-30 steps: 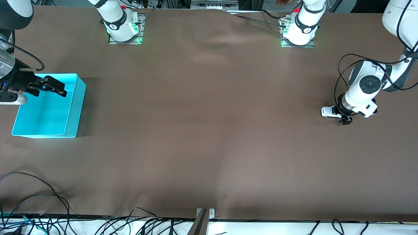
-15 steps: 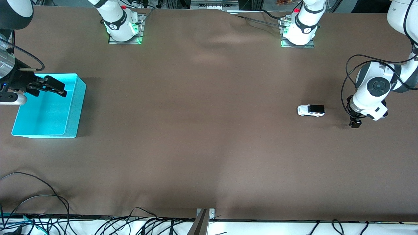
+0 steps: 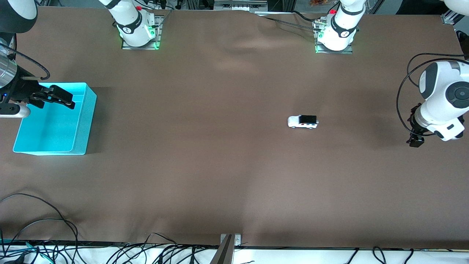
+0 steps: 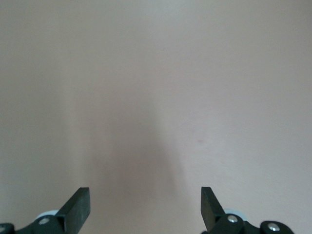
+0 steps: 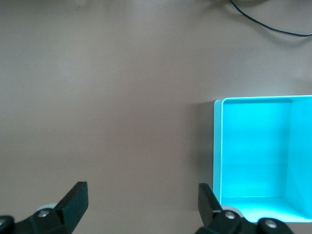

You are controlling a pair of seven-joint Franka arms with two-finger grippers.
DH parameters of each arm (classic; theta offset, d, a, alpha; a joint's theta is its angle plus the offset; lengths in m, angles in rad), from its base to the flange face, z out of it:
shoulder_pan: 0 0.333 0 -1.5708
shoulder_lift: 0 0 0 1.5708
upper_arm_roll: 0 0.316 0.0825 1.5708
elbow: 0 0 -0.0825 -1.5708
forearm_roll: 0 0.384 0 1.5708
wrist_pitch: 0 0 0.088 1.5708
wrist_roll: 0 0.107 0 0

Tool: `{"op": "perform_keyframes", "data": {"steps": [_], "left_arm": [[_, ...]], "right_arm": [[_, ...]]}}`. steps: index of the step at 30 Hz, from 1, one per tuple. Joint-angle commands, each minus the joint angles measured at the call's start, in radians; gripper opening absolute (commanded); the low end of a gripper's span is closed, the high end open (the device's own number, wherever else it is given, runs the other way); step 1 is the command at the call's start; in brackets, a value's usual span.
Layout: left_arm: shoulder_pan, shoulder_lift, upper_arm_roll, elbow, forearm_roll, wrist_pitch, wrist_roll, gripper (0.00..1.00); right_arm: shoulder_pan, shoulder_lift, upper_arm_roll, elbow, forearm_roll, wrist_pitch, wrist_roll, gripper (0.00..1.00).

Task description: Wind and store white jeep toy

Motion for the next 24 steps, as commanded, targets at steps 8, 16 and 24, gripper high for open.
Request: {"op": "perform_keyframes", "data": {"steps": [8,16,24], "left_arm": [[0.0,-0.004,-0.04,0.28,-0.21,-0.274,0.413,1.0],[-0.008,-0.002,-0.04,0.414,-0.271,-0.401,0.672,1.0],[-0.008,-0.001,-0.062,0.538,-0.332,-0.508,0.849,1.0]], "right_arm": [[0.003,0.001,0.001,0.01,-0.017,-0.004,0.006,1.0],[0.003,0.001,0.001,0.01,-0.017,-0.004,0.006,1.0],[0.003,0.001,0.001,0.01,-0.017,-0.005,0.006,1.0]]}}
